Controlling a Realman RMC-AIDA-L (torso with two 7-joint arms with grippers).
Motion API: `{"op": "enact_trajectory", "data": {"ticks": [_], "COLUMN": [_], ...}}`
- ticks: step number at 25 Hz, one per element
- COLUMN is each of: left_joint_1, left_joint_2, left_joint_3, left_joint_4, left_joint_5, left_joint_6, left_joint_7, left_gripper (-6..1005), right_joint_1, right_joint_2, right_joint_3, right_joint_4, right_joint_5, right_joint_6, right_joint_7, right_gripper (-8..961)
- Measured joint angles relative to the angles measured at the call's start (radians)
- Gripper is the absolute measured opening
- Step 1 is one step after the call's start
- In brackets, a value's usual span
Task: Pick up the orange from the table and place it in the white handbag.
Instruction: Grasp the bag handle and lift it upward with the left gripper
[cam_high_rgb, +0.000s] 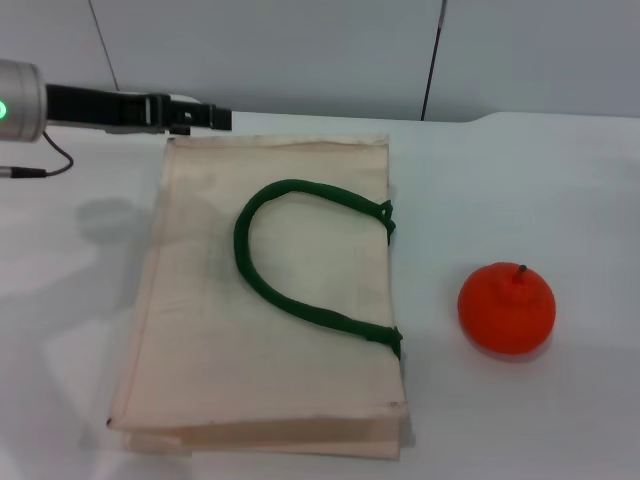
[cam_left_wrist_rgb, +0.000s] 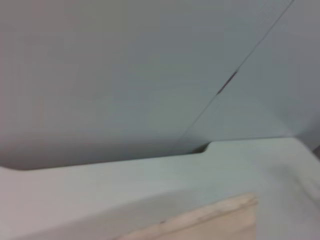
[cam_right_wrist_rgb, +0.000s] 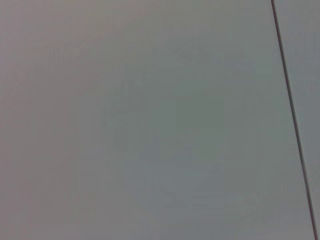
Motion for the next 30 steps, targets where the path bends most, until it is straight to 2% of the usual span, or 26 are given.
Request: {"op": "enact_trajectory", "data": {"ticks": [6, 11, 17, 22, 27, 30], "left_joint_1": [-0.016, -0.043, -0.051, -0.061, -0.064, -0.065], "left_joint_2": [-0.004, -0.004, -0.003, -0.015, -0.008, -0.012], "left_joint_3": [0.0, 0.0, 0.0, 0.0, 0.0, -0.001], "left_joint_4": [0.092, 0.187, 0.249, 0.27, 0.32, 0.326], "left_joint_5": [0.041, 0.138, 0.169, 0.182, 0.215, 0.217], "left_joint_6": [-0.119, -0.241, -0.3, -0.328, -0.38, -0.406], "left_joint_7": [0.004, 0.003, 0.002, 0.005, -0.004, 0.002], "left_gripper": [803, 797, 791, 785, 779, 776], "right_joint_1": [0.0, 0.003, 0.008, 0.011, 0.021, 0.024], "right_joint_2": [0.0, 0.0, 0.0, 0.0, 0.0, 0.0], "right_joint_3": [0.0, 0.0, 0.0, 0.0, -0.002, -0.005], "right_joint_4": [0.0, 0.0, 0.0, 0.0, 0.0, 0.001], "right_joint_5": [0.001, 0.0, 0.0, 0.0, -0.002, -0.003], "right_joint_6": [0.0, -0.001, -0.001, -0.001, -0.001, -0.002], "right_joint_7": [0.0, 0.0, 0.0, 0.0, 0.0, 0.0], "right_gripper": [883, 883, 883, 882, 882, 882]}}
